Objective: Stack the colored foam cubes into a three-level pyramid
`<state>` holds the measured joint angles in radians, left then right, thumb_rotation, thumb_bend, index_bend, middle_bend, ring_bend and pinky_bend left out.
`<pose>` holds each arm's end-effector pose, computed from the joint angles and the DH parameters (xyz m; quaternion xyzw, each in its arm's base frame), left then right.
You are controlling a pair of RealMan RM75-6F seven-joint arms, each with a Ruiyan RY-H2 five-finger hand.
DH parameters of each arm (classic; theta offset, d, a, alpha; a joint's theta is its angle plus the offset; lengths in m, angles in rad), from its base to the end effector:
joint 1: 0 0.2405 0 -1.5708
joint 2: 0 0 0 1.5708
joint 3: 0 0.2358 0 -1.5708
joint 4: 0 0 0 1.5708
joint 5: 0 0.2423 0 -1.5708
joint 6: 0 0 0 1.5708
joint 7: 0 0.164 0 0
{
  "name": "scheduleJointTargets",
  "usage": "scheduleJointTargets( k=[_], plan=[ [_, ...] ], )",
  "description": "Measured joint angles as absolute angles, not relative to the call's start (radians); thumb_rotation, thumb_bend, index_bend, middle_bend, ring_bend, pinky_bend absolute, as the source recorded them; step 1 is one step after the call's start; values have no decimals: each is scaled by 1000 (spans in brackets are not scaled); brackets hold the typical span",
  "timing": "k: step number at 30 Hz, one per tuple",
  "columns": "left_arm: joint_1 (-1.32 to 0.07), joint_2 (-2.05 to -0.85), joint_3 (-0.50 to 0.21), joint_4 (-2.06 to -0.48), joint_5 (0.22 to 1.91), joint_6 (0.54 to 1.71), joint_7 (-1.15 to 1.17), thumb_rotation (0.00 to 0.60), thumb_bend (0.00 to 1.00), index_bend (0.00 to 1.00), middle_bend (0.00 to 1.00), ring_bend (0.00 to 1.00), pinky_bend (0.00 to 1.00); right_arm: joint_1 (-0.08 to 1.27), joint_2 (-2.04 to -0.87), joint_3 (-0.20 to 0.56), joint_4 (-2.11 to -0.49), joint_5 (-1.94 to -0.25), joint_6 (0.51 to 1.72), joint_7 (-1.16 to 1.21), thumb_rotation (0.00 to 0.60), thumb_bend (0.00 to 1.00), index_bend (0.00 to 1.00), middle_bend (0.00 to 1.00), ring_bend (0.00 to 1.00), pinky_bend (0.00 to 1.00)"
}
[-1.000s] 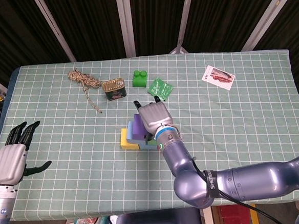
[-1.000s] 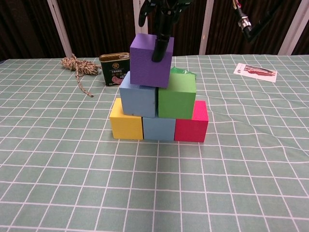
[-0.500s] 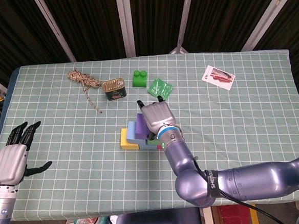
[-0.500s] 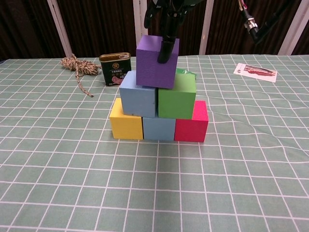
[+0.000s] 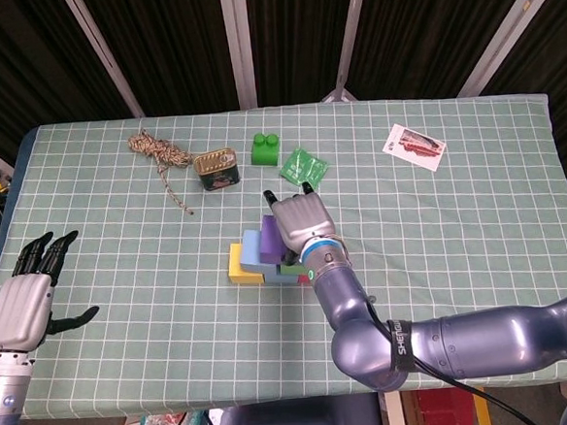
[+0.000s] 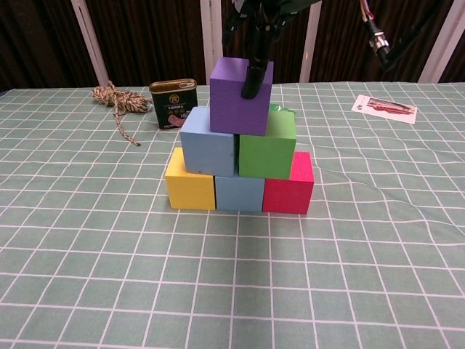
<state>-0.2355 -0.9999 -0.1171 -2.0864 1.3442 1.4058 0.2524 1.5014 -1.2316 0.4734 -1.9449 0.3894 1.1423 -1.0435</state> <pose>-0.1887 0.2366 0.1181 -0.5959 -0.4157 -0.4292 0.5365 0.0801 -0.3520 0.0147 0.7497 -0.4455 0.2249 0.4346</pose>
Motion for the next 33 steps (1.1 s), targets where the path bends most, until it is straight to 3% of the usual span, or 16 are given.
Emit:
scheduleJointTargets(
  k=[33],
  plan=[
    [-234,-997,-116,-2090,1353,1410,250,600,65,62,107,12,23,1519,-1223,472,-1960,411,1163,-1046,600,258,0,494,271,0]
  ],
)
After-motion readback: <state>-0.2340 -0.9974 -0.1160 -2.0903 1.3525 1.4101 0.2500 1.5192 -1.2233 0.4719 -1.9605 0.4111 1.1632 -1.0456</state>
